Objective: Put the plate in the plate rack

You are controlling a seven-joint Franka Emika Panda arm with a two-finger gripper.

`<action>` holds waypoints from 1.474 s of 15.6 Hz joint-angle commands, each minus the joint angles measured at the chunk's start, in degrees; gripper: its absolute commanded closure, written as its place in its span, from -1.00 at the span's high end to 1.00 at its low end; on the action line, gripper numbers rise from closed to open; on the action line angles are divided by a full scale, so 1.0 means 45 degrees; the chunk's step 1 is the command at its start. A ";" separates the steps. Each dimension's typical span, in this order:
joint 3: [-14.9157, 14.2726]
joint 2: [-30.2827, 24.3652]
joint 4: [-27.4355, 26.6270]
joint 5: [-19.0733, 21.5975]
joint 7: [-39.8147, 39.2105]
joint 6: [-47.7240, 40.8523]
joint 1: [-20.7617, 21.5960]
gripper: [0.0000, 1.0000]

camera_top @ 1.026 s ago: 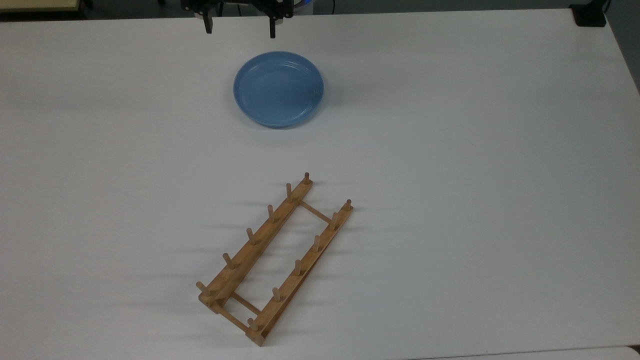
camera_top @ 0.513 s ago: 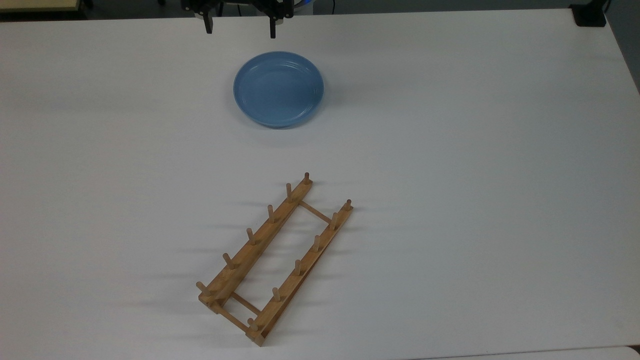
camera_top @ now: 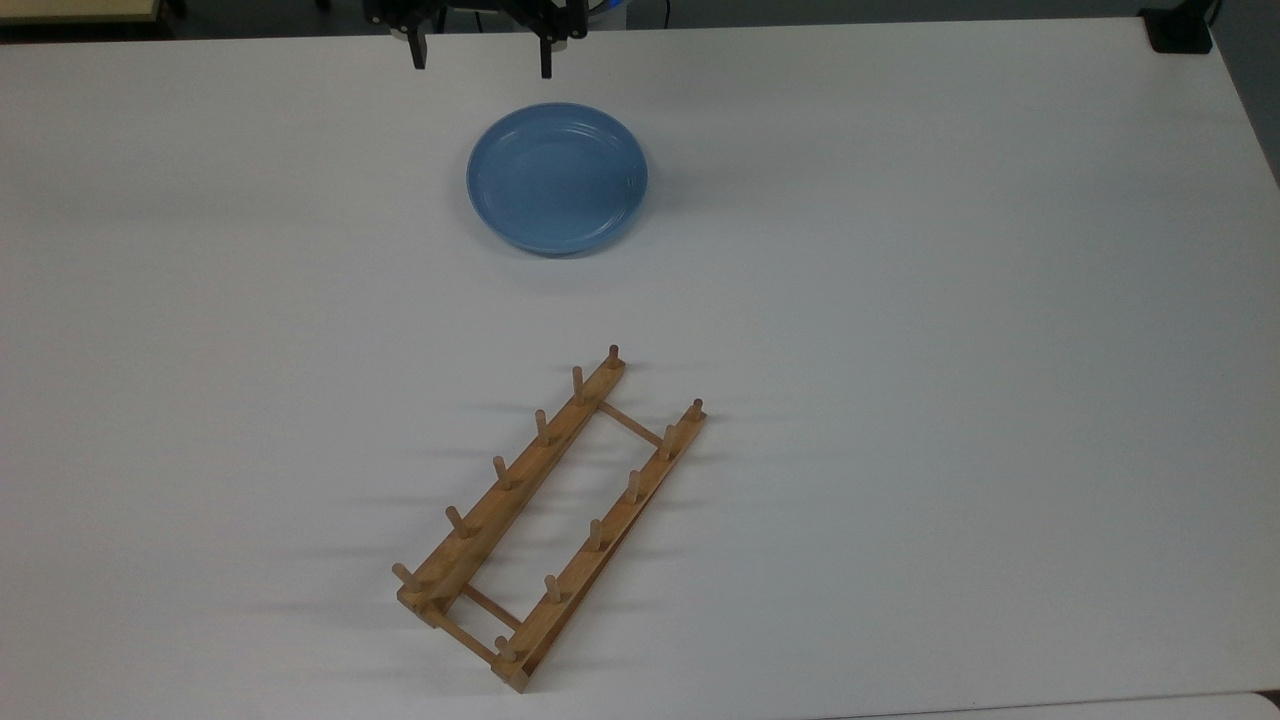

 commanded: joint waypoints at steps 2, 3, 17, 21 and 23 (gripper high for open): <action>0.0070 -0.0178 -0.0675 0.0071 -0.1127 0.0419 -0.0226 1.00; 0.0070 -0.0178 -0.0850 0.0071 -0.1557 0.0458 -0.0323 1.00; 0.0089 0.0113 -0.3996 0.0090 -0.2595 0.3387 -0.0617 1.00; 0.0128 0.0893 -0.3996 0.0090 -0.2753 0.3836 -0.0442 1.00; 0.0167 0.1265 -0.3996 0.0071 -0.2753 0.4012 -0.0403 1.00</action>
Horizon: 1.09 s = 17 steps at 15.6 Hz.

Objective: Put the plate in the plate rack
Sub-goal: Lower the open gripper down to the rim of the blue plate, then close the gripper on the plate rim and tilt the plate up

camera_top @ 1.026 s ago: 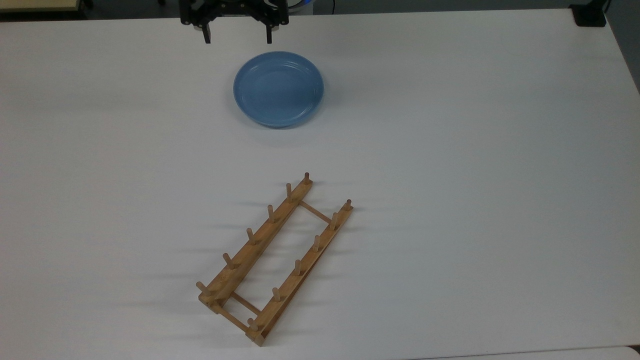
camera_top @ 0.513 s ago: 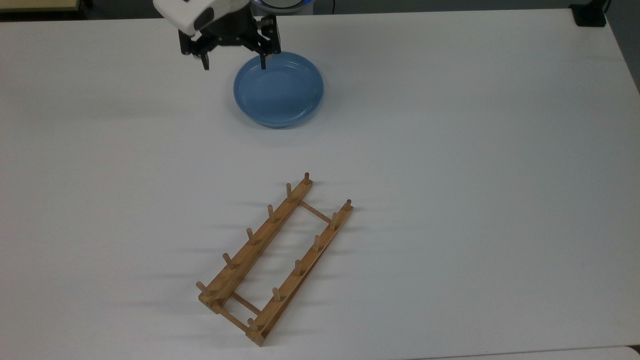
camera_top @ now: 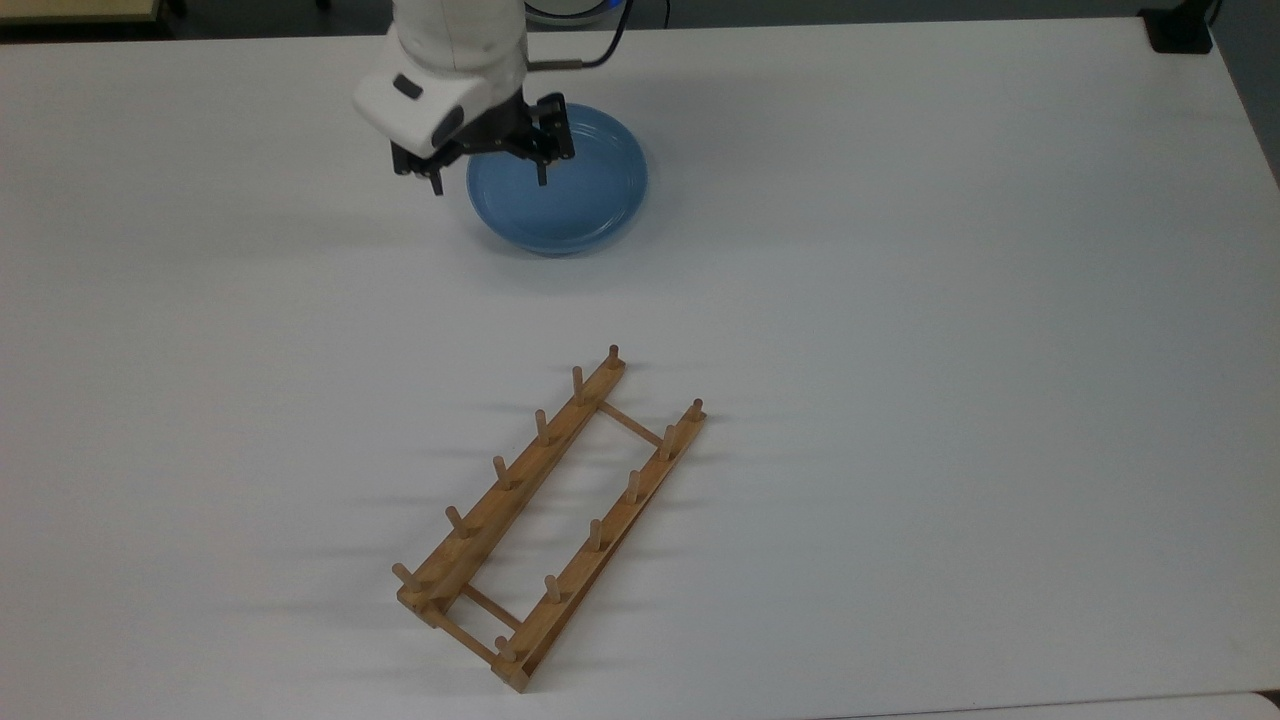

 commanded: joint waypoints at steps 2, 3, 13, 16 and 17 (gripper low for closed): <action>0.0112 0.0736 -0.0136 -0.0045 -0.0346 0.0607 0.0088 1.00; 0.0112 0.0854 -0.0175 -0.0181 -0.0694 0.0587 0.0108 0.91; 0.0112 0.1675 -0.1542 -0.1452 -0.3569 0.0821 0.0030 -0.10; 0.0112 0.1890 -0.1484 -0.1472 -0.3569 0.0880 0.0030 -0.37; 0.0093 0.2006 -0.1465 -0.1491 -0.3588 0.0938 0.0030 -0.39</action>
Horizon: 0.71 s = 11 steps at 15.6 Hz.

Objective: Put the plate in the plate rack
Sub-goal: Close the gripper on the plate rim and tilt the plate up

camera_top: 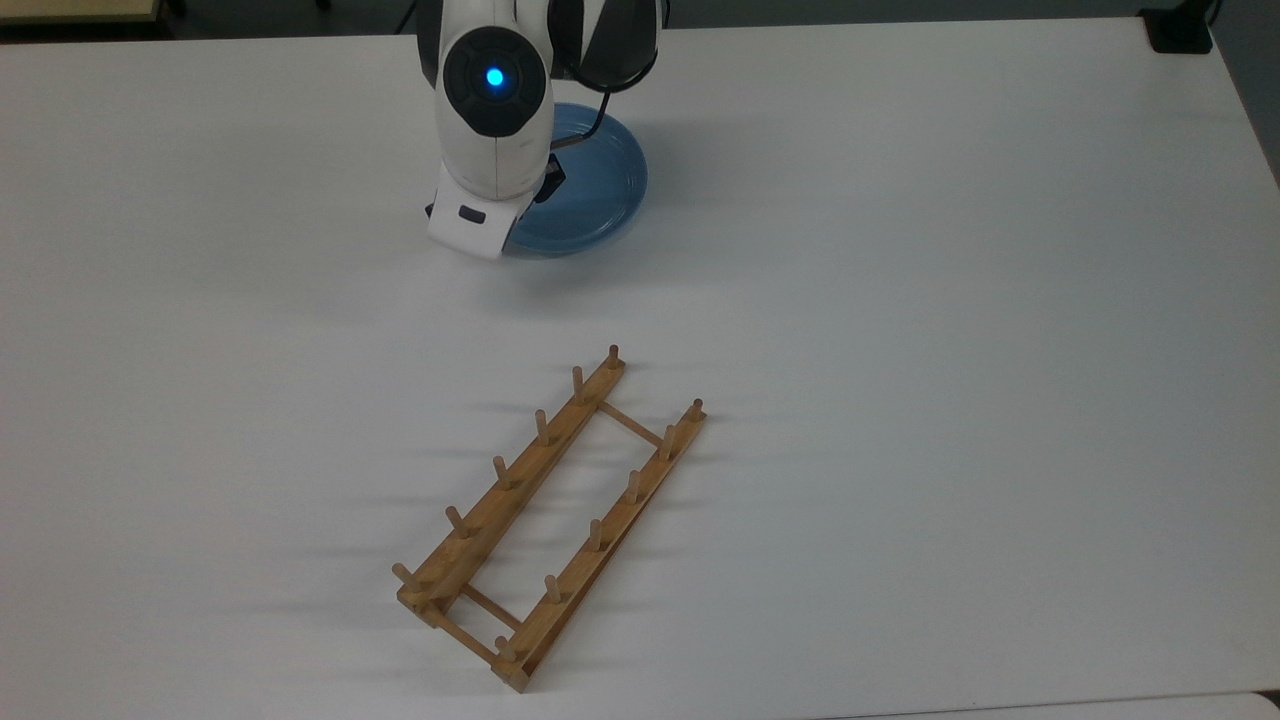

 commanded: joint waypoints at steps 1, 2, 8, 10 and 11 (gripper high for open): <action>-0.0050 0.0120 -0.0129 -0.0320 -0.0321 0.0468 0.0017 -0.39; -0.0050 0.0120 -0.0110 -0.0418 -0.0340 0.0487 -0.0022 -0.50; -0.0050 0.0081 0.0163 -0.0419 -0.0224 0.0351 -0.0003 -1.00; -0.0050 0.0062 0.0339 -0.0400 -0.0145 0.0312 0.0017 -1.00; -0.0050 0.0003 0.0533 -0.0399 -0.0126 0.0254 0.0036 -1.00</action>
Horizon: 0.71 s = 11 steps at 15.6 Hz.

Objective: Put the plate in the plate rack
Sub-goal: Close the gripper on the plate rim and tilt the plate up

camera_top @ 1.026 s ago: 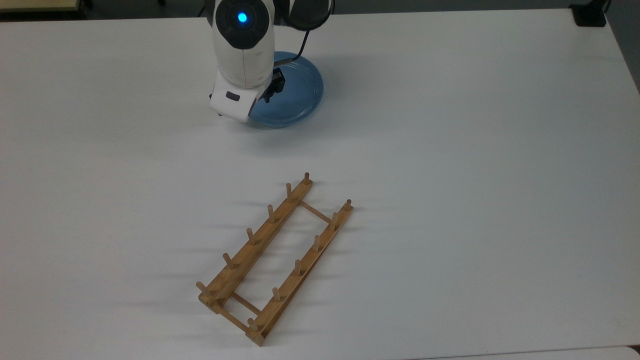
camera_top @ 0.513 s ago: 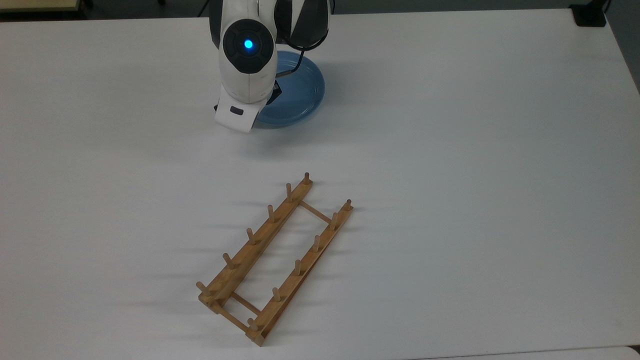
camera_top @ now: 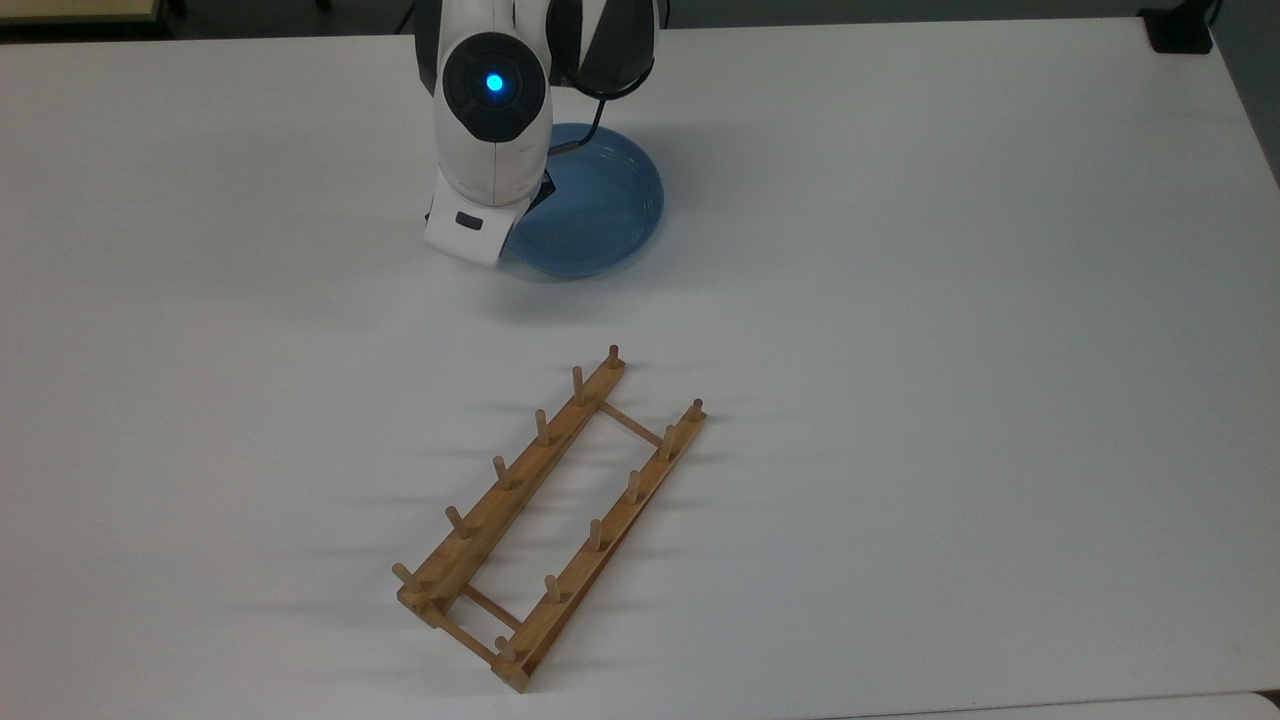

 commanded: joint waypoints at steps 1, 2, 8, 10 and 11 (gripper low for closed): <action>-0.0045 -0.0193 0.0495 -0.0161 -0.0111 -0.0065 0.0074 -1.00; -0.0045 -0.0213 0.0865 -0.0161 -0.0170 -0.0415 0.0094 -1.00; 0.0150 -0.0272 0.2720 -0.0006 -0.0053 -0.1471 0.0289 -1.00; 0.0151 -0.0291 0.3346 0.0014 -0.0034 -0.1804 0.0406 -1.00; 0.0151 -0.0427 0.3639 0.0014 -0.0034 -0.1863 0.0464 -1.00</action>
